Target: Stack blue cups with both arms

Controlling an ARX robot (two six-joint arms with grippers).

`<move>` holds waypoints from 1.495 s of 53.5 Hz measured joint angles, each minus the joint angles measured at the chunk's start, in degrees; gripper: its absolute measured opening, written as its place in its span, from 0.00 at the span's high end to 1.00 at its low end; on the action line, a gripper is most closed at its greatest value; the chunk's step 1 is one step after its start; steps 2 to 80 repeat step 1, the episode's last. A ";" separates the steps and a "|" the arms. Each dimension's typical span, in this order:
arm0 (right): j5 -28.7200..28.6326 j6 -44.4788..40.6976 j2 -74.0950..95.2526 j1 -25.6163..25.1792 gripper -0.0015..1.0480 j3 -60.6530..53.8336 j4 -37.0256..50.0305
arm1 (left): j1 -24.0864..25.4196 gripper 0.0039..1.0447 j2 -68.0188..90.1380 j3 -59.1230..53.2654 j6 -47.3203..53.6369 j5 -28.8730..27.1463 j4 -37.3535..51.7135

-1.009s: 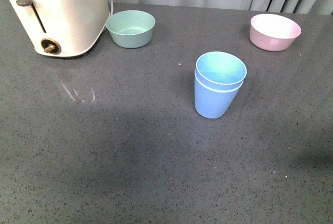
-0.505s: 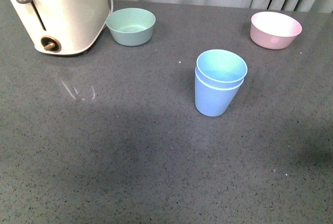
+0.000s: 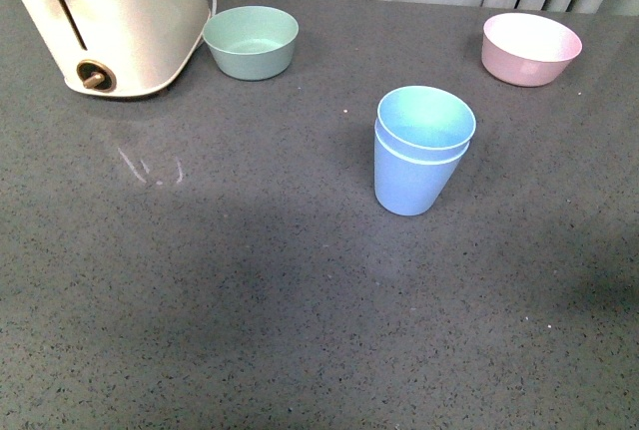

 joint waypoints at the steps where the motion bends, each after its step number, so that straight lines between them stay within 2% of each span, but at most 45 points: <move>1: 0.00 0.00 0.00 0.00 0.09 0.00 0.00 | 0.00 0.08 0.00 0.00 0.00 0.00 0.00; 80: 0.00 0.00 0.00 0.00 0.09 0.00 0.00 | 0.00 0.08 0.00 0.00 0.00 0.00 0.00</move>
